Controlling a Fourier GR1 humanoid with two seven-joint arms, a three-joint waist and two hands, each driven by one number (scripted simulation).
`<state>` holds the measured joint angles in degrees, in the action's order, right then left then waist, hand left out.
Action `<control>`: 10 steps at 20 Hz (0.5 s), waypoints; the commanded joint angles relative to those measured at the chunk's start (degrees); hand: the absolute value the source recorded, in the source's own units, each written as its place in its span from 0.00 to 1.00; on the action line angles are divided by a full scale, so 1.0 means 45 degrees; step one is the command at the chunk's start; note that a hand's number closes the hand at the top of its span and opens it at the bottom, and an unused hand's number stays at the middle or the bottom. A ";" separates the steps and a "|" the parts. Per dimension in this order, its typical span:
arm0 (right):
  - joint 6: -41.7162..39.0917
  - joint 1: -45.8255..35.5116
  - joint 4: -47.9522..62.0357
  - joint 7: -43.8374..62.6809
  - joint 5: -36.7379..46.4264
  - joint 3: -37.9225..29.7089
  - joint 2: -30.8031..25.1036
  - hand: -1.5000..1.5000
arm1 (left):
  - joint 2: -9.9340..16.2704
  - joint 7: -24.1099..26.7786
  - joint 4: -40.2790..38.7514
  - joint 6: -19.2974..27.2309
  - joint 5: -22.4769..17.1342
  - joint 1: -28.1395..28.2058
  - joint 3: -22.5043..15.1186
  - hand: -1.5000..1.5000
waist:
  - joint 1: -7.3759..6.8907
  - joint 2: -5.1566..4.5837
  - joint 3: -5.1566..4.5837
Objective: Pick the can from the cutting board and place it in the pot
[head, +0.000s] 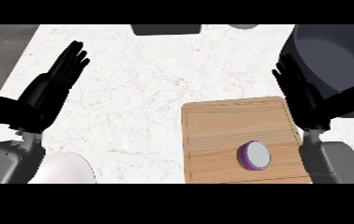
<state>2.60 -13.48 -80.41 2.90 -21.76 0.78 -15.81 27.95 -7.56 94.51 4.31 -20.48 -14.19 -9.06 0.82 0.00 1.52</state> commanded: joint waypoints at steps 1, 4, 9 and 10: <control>-0.0073 0.0212 -0.0151 -0.0643 0.0161 -0.0547 -0.0291 1.00 | -0.0184 -0.0388 -0.0387 0.0476 0.0511 -0.0520 0.0303 0.50 | -0.0099 0.0000 -0.0333; -0.0450 0.1392 -0.0311 -0.2811 0.1029 -0.1421 -0.1686 1.00 | -0.0222 -0.0064 -0.0969 0.1763 0.0667 -0.0029 0.1354 0.50 | 0.0109 -0.0004 -0.0330; 0.2295 0.2714 0.0277 -0.4158 0.4932 -0.1443 -0.3129 0.00 | -0.0507 -0.0272 -0.0725 0.2486 0.0516 0.0751 0.1739 0.50 | 0.0001 0.0035 -0.0339; 0.2531 0.3295 0.0954 -0.5926 0.4988 -0.1335 -0.2142 0.00 | -0.1036 -0.0044 -0.0723 0.2769 0.0903 0.0894 0.1221 0.50 | -0.0042 -0.0019 -0.0310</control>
<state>7.19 -4.98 -79.41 -13.28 -5.63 -4.21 -27.76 25.75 -8.32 91.61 13.77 -17.56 -12.18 -3.41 0.48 0.01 -0.23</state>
